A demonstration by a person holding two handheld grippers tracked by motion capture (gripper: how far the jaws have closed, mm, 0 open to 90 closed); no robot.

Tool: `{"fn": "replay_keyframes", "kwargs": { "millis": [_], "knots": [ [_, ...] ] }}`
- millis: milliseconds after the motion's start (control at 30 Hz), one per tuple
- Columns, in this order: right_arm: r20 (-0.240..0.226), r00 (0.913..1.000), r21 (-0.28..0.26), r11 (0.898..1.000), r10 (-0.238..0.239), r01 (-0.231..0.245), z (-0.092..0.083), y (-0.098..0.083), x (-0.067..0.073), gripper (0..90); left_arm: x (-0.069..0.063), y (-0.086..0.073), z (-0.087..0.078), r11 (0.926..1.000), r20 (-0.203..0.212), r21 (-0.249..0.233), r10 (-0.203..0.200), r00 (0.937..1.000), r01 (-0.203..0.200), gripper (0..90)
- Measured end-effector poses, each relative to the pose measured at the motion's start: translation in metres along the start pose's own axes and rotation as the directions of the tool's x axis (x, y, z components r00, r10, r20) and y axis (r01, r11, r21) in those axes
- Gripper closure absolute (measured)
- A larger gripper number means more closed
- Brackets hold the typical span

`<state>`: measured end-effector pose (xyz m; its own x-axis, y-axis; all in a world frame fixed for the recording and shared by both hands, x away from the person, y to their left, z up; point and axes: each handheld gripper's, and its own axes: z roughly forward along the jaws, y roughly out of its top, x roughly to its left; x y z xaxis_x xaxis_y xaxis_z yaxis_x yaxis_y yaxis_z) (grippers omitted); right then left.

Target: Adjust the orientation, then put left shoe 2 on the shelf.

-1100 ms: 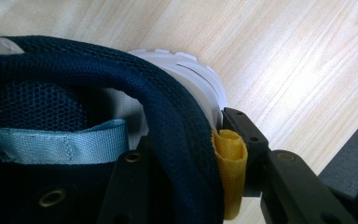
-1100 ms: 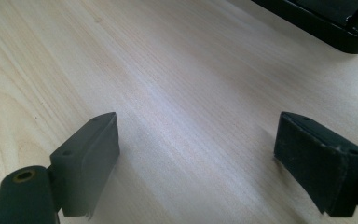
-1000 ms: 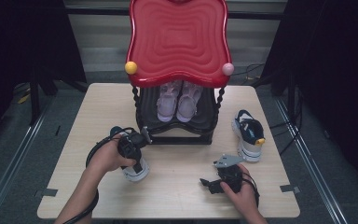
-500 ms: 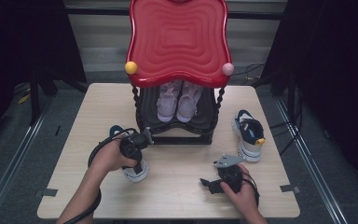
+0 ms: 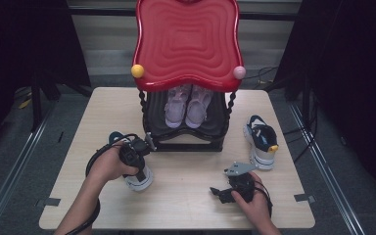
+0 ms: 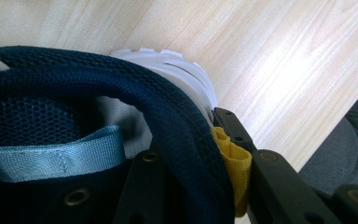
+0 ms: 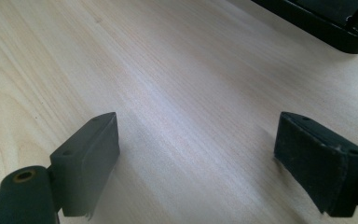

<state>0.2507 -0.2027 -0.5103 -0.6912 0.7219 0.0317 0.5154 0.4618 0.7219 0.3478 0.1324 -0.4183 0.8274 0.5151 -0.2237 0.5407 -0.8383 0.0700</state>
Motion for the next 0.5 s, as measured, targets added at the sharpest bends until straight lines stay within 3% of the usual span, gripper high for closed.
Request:
{"fn": "replay_keyframes", "kwargs": {
  "millis": [200, 500],
  "knots": [
    [0.0, 1.0, 0.0, 1.0, 0.0, 0.0, 0.0, 0.0, 0.0, 13.6, -0.001, -0.002, -0.007, 0.9997, 0.021, -0.023, 0.012, 0.9997, -0.012, 75.0],
    [0.0, 1.0, 0.0, 1.0, 0.0, 0.0, 0.0, 0.0, 0.0, 13.6, -0.009, -0.002, -0.027, 0.9986, 0.01, -0.018, 0.05, 0.9987, -0.05, 75.1]
  ]
}}
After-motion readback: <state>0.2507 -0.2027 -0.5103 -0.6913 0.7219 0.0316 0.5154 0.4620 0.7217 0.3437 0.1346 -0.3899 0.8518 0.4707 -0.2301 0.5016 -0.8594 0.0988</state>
